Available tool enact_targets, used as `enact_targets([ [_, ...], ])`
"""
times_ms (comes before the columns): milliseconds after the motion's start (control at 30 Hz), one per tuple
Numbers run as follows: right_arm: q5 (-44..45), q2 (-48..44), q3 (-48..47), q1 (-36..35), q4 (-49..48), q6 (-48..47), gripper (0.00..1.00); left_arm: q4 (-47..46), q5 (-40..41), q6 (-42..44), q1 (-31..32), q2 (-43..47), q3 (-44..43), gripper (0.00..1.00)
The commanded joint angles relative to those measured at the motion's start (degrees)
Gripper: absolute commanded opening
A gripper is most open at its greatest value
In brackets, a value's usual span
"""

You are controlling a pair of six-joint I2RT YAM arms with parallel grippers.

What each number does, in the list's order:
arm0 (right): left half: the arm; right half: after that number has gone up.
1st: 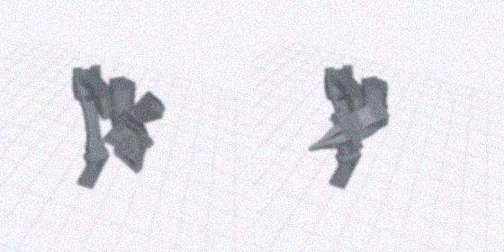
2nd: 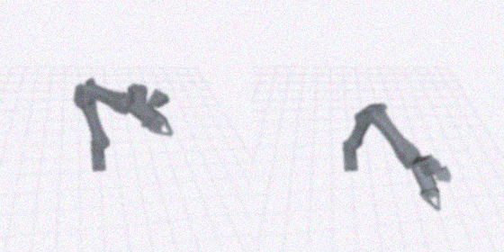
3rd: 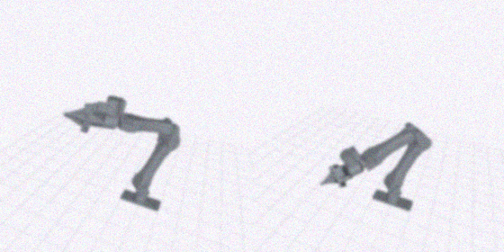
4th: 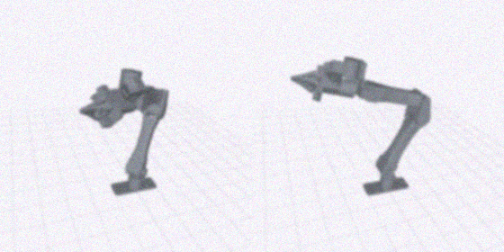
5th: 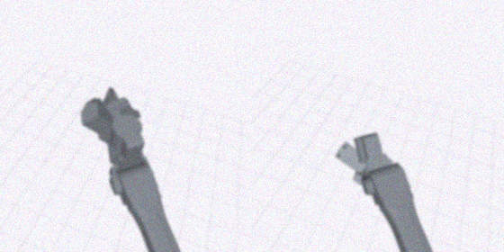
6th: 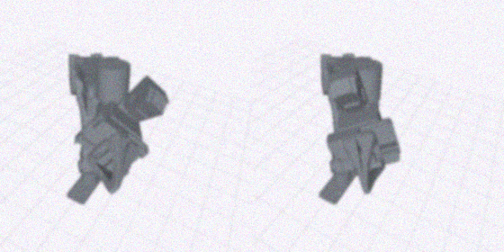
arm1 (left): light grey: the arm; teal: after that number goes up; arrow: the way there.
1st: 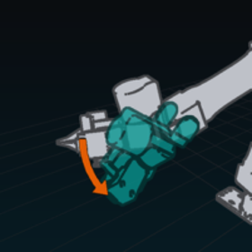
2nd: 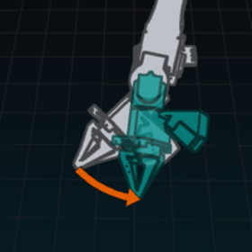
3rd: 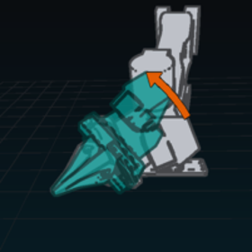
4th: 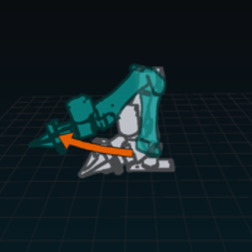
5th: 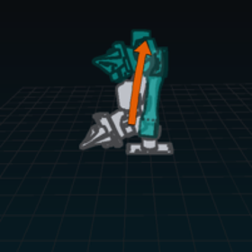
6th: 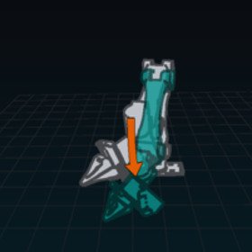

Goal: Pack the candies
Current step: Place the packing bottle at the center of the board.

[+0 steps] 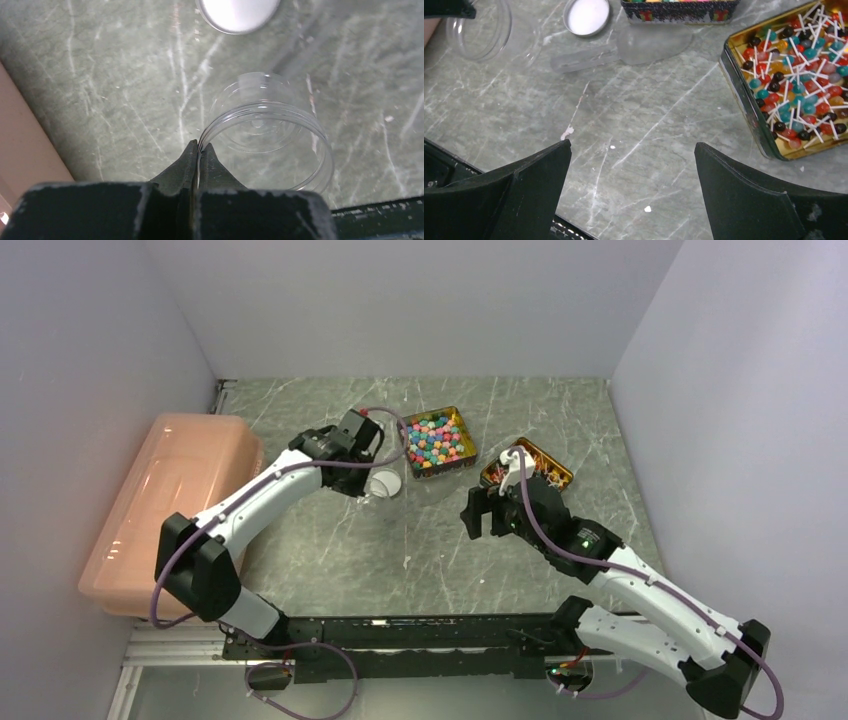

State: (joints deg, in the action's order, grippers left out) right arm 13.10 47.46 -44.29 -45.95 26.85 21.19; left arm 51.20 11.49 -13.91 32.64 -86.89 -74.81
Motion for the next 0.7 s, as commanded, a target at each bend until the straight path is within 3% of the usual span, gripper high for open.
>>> enact_targets([
  [0,4.1,-2.4,-1.9,-0.2,4.7,2.6,0.98,3.3,0.6,-4.9,6.0,3.3,0.3,0.00],
  [367,13.2,-7.1,-1.2,-0.2,12.7,10.6,1.00,6.5,9.9,-14.8,22.7,-0.9,-0.4,0.00],
  [667,13.3,-8.2,-0.5,-0.2,13.5,11.9,1.00,4.9,10.7,-16.1,29.0,-9.3,-2.5,0.00],
])
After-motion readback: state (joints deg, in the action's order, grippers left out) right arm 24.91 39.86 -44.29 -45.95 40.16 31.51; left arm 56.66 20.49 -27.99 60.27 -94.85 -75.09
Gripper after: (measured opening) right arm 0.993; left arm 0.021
